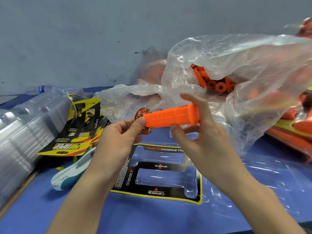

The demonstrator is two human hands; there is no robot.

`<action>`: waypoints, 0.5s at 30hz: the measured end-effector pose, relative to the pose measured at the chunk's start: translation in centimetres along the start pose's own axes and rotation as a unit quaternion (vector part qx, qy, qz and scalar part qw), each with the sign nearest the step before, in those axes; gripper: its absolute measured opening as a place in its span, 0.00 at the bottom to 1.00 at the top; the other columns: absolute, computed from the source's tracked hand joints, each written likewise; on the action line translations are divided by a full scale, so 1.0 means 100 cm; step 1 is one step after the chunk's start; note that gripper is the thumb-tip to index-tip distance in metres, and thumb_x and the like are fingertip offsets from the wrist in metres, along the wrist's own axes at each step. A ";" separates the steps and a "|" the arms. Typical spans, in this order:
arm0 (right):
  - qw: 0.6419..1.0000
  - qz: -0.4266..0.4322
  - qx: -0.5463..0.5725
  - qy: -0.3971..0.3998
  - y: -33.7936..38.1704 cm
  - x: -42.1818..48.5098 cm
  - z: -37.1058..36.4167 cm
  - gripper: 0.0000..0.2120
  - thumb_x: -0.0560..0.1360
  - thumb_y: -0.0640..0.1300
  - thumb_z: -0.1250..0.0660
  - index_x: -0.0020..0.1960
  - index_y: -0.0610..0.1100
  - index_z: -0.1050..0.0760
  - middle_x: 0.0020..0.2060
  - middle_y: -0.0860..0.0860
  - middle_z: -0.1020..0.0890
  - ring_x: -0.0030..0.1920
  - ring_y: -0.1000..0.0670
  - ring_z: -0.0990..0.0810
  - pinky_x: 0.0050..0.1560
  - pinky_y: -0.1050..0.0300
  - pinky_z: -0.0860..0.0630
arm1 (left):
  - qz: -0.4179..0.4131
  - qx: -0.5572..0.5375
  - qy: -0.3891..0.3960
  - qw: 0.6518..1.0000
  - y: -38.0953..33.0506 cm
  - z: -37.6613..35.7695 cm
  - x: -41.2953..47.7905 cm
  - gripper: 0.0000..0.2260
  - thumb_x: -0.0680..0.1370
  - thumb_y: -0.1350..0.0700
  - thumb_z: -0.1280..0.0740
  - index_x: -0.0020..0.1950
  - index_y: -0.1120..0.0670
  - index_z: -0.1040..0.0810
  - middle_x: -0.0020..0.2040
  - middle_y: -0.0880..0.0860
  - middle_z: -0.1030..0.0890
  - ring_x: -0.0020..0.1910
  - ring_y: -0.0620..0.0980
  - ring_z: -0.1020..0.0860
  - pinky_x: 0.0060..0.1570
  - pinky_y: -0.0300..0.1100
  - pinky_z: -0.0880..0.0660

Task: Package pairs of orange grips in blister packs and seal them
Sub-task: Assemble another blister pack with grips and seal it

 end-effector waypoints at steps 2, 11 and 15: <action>1.000 0.004 -0.020 0.011 0.000 0.001 -0.002 0.19 0.74 0.52 0.33 0.60 0.63 0.35 0.43 0.62 0.21 0.42 0.63 0.20 0.40 0.71 0.29 | -0.005 0.012 -0.011 1.000 -0.001 0.004 0.000 0.15 0.71 0.41 0.31 0.49 0.51 0.17 0.42 0.47 0.14 0.41 0.44 0.15 0.44 0.36 0.22; 0.999 -0.013 -0.010 0.031 -0.015 0.002 -0.002 0.15 0.74 0.54 0.32 0.56 0.61 0.33 0.43 0.65 0.21 0.40 0.63 0.21 0.38 0.72 0.30 | -0.012 0.060 -0.020 0.998 -0.004 0.010 0.000 0.16 0.70 0.41 0.31 0.48 0.52 0.17 0.40 0.46 0.14 0.38 0.44 0.16 0.37 0.31 0.26; 0.994 -0.082 0.052 0.052 -0.034 0.001 0.004 0.18 0.76 0.62 0.41 0.65 0.65 0.34 0.49 0.66 0.22 0.51 0.62 0.22 0.46 0.71 0.29 | -0.038 0.134 -0.058 0.989 -0.008 0.029 0.004 0.13 0.69 0.40 0.31 0.42 0.49 0.18 0.35 0.42 0.16 0.34 0.38 0.19 0.33 0.29 0.28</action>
Point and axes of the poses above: each hand's wrist, its own x-axis towards the middle knuckle, its own z-axis out of the back of the hand, y = z × x, the point moved 6 cm from there along x, towards the middle knuckle
